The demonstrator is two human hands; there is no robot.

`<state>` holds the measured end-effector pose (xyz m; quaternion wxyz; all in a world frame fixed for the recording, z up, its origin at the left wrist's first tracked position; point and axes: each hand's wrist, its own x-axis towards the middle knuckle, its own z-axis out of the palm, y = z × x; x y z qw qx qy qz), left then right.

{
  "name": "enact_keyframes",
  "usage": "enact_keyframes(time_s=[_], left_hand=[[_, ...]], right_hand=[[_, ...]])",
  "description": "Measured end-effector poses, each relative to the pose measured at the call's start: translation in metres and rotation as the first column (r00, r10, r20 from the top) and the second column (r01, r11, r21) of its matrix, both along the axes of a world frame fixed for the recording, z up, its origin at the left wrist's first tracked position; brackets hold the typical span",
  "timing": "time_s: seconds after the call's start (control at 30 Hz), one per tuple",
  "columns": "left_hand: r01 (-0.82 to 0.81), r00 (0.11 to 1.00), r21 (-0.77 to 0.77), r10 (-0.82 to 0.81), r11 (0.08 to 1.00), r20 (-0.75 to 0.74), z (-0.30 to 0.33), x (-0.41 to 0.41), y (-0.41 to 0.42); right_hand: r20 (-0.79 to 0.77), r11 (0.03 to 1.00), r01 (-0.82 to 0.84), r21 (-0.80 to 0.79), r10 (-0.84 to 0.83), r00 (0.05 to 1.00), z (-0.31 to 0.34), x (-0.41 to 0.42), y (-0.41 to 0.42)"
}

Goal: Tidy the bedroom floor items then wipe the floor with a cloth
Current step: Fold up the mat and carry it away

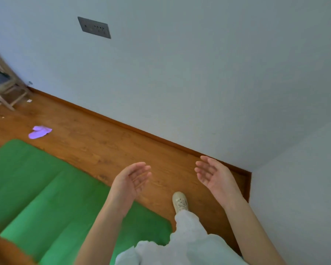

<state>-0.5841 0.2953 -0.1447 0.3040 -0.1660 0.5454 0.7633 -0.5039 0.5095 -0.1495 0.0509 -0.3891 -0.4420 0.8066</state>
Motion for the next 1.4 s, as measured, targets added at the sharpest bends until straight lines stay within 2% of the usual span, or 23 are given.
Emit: enact_keyframes(time_s=[0.3, 0.6, 0.93, 1.4], left_hand=[[-0.227, 0.974, 0.057, 0.227, 0.972, 0.014, -0.005, -0.114, 0.041], [-0.469, 0.883, 0.065, 0.468, 0.881, 0.028, 0.002, -0.201, 0.066], [-0.675, 0.738, 0.028, 0.674, 0.737, 0.032, -0.005, -0.270, 0.019], [-0.818, 0.576, -0.004, 0.818, 0.576, -0.017, 0.010, -0.429, -0.123]], right_hand=[[-0.023, 0.963, -0.269, -0.015, 0.268, 0.963, 0.009, -0.160, 0.053], [-0.028, 0.854, -0.519, -0.032, 0.518, 0.855, 0.013, -0.301, 0.075], [-0.036, 0.684, -0.725, -0.082, 0.725, 0.688, 0.001, -0.431, 0.008], [-0.096, 0.492, -0.865, -0.100, 0.861, 0.500, 0.010, -0.632, -0.165]])
